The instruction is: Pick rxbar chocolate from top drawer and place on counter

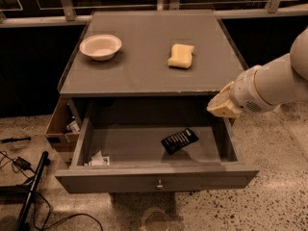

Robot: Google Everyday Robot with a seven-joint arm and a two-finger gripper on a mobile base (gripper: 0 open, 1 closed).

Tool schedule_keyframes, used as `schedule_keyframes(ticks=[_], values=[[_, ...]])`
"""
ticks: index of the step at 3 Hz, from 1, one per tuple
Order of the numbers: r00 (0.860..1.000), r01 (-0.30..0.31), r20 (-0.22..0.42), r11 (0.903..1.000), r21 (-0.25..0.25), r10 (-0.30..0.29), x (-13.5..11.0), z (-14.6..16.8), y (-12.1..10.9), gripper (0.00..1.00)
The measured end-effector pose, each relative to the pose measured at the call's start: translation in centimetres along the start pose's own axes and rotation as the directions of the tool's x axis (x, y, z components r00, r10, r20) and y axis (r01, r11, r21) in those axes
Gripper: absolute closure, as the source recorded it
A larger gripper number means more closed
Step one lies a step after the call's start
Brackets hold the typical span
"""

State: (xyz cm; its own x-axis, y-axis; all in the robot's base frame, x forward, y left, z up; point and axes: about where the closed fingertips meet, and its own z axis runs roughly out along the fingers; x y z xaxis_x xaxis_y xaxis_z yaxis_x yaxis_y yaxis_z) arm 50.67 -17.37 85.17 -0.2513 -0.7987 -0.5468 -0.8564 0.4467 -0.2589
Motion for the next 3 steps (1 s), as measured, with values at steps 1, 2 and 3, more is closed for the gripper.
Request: schedule_keyframes(ticks=[1,2,3], values=[[1.0,0.0,0.0,1.0,0.0,0.0,0.0,0.0,0.0,1.0],[1.0,-0.02,0.005,0.9994,-0.026,0.021,2.2,3.4,1.1,1.0],[0.998,-0.063,0.019,0.9974,-0.036,0.064,4.2,6.6,2.0,1.0]])
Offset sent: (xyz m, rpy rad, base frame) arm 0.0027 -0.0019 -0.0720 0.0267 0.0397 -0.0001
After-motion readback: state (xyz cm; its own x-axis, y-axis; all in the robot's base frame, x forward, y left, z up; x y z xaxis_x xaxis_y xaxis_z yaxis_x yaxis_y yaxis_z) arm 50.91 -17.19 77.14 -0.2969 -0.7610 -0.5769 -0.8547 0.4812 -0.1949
